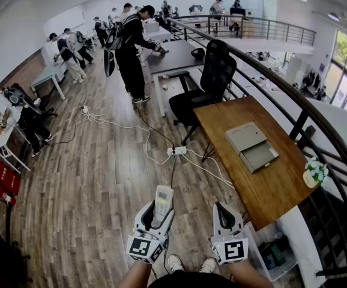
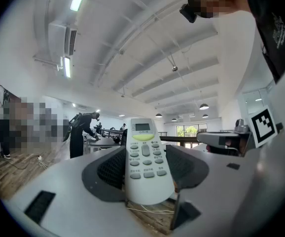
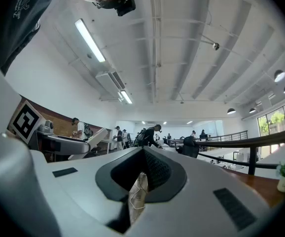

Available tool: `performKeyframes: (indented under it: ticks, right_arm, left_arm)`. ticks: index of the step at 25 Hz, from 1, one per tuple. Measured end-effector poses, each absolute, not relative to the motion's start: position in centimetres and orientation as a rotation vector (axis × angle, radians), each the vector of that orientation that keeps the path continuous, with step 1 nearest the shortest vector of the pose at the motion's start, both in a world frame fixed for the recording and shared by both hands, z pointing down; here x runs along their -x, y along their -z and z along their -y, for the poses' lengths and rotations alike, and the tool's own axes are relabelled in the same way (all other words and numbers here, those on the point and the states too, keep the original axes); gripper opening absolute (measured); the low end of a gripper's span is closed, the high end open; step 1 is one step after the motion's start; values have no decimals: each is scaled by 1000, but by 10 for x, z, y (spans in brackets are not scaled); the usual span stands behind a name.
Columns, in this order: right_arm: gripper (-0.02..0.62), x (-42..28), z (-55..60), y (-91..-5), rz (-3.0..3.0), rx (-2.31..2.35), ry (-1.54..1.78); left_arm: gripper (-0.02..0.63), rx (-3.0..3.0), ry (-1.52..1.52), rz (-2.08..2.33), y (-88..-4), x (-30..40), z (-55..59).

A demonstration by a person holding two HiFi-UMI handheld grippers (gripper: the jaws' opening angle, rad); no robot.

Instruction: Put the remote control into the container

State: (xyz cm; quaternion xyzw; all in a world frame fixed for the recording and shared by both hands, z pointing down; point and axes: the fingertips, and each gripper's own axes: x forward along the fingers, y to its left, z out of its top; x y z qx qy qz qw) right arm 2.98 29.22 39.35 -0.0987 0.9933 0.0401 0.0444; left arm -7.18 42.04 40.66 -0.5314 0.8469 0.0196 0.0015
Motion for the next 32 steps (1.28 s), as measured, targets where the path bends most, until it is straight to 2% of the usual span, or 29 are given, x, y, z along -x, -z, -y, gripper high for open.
performKeyframes:
  ticks: [21, 32]
  right_arm:
    - [29, 33, -335, -394, -2997, 361, -19]
    - [29, 60, -289, -401, -3024, 403, -23]
  left_arm:
    - [258, 1728, -76, -2597, -403, 130, -460]
    - [258, 1764, -42, -2595, -405, 158, -414]
